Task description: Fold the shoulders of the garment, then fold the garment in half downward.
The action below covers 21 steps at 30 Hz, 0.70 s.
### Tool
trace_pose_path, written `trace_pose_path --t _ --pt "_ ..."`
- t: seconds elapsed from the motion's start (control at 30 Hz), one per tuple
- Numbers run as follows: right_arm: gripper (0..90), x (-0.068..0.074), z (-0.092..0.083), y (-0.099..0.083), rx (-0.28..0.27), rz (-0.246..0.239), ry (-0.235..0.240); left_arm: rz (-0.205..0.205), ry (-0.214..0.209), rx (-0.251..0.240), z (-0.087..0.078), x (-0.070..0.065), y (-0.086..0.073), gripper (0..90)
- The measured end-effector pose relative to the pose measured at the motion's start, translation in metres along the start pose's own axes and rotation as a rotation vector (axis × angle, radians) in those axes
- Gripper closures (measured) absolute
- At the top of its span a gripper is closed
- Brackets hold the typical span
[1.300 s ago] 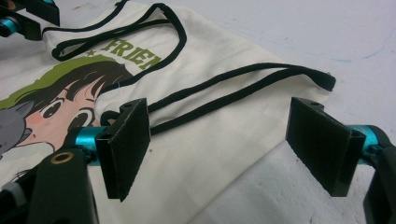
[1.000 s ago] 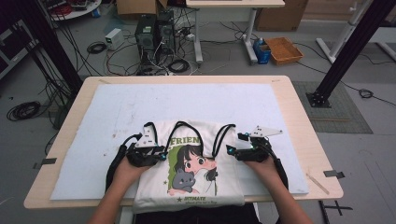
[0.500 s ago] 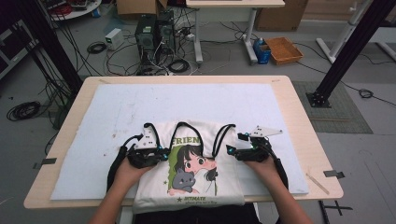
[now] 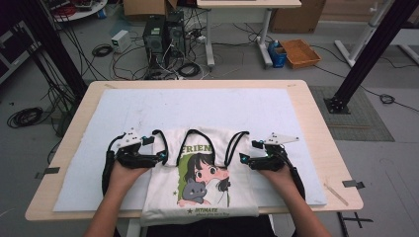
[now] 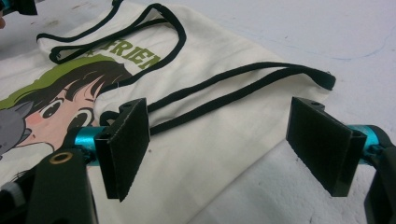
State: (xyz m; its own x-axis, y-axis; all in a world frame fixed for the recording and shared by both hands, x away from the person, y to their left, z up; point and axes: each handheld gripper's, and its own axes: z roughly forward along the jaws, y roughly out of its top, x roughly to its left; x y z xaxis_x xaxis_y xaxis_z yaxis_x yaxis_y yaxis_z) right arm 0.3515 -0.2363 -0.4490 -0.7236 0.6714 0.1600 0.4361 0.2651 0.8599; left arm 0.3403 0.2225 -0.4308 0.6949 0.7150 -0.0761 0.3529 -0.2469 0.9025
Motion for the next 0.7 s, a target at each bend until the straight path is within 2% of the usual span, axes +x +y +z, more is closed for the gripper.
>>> trace_pose_path --t 0.3,0.6,0.7 --pt "21.4 0.002 -0.005 0.003 -0.024 -0.013 0.009 -0.019 0.018 -0.023 -0.003 0.014 -0.004 21.9" --pt "21.4 -0.005 -0.016 0.005 -0.048 -0.008 -0.009 -0.028 0.026 -0.01 0.002 0.017 -0.005 21.9" --pt "21.4 -0.009 -0.019 0.006 -0.056 0.005 -0.019 -0.033 0.034 0.011 0.004 0.021 -0.003 21.9"
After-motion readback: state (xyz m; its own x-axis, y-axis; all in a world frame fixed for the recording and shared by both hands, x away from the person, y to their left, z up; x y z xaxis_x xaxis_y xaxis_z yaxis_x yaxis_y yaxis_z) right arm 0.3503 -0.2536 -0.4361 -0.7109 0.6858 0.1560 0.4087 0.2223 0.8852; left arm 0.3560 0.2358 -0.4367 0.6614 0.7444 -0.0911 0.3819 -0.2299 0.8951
